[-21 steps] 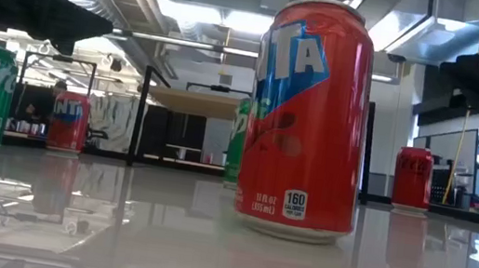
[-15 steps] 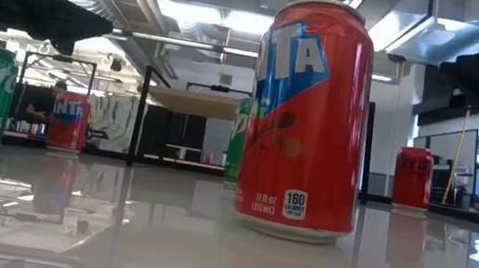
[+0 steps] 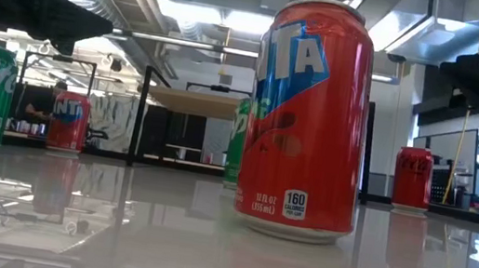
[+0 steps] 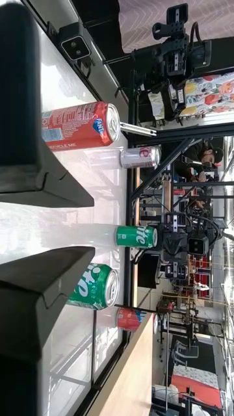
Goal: Place canned beverage on shelf
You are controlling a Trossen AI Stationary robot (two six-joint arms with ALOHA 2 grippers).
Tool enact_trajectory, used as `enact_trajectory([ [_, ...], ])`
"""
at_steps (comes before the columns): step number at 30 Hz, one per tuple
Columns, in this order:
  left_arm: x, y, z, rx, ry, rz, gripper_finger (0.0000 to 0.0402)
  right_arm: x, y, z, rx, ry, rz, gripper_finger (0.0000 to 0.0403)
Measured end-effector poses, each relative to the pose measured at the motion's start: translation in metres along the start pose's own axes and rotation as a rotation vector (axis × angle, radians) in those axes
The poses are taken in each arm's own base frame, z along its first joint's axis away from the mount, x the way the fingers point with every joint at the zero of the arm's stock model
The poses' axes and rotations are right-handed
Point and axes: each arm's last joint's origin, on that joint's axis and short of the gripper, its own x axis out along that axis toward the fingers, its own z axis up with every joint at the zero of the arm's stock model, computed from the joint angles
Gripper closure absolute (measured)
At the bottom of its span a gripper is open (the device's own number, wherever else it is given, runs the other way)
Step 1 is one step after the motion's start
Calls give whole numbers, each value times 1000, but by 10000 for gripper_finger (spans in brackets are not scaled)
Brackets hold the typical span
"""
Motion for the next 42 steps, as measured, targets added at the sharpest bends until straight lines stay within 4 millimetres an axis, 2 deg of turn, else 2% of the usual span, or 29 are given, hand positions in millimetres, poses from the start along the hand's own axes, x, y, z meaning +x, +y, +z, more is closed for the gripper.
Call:
enact_trajectory([
  [35,0,0,1,4,-10,3,379,0,-1,2,2,-30,-33,297],
  [42,-1,1,15,12,-149,32,379,0,-1,5,4,-55,-35,297],
])
